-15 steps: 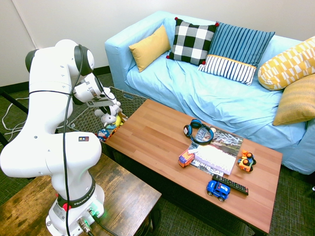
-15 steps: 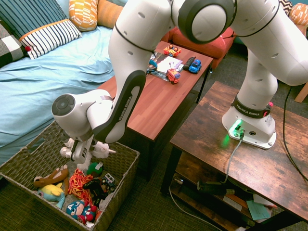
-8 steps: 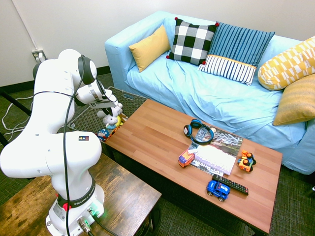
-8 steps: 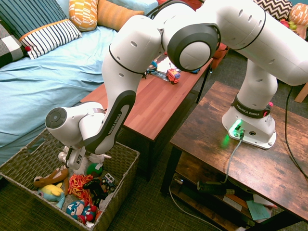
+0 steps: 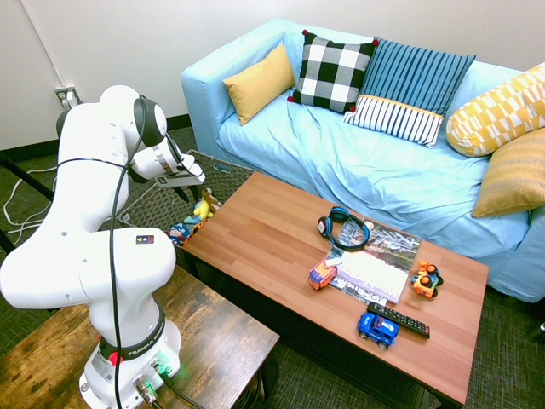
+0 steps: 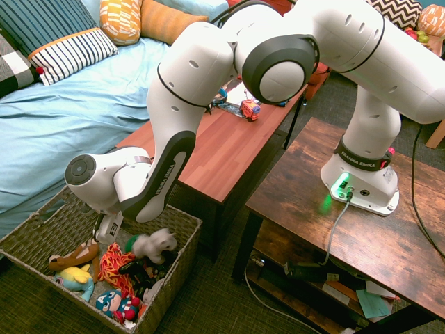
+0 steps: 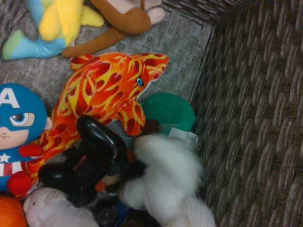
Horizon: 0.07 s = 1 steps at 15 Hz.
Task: Put the stuffed toy in the basket
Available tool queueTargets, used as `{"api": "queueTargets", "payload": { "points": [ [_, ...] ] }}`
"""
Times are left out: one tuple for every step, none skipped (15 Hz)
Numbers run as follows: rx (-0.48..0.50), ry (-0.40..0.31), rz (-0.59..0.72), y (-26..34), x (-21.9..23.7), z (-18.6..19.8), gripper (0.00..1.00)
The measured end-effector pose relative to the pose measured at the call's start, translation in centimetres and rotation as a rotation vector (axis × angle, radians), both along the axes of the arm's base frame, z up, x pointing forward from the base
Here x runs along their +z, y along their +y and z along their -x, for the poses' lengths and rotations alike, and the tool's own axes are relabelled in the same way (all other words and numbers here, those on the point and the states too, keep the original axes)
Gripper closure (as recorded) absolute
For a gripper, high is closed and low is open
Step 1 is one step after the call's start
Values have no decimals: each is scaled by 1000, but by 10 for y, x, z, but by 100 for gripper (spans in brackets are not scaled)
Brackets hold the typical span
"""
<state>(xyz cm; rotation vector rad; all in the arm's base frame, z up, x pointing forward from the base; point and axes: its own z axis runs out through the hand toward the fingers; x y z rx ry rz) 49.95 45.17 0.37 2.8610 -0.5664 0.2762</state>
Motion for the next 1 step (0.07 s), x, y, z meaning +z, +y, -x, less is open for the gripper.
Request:
{"api": "queueTargets", "payload": {
  "points": [
    [-3,-1,0,-1,0,-1,0]
  ]
}}
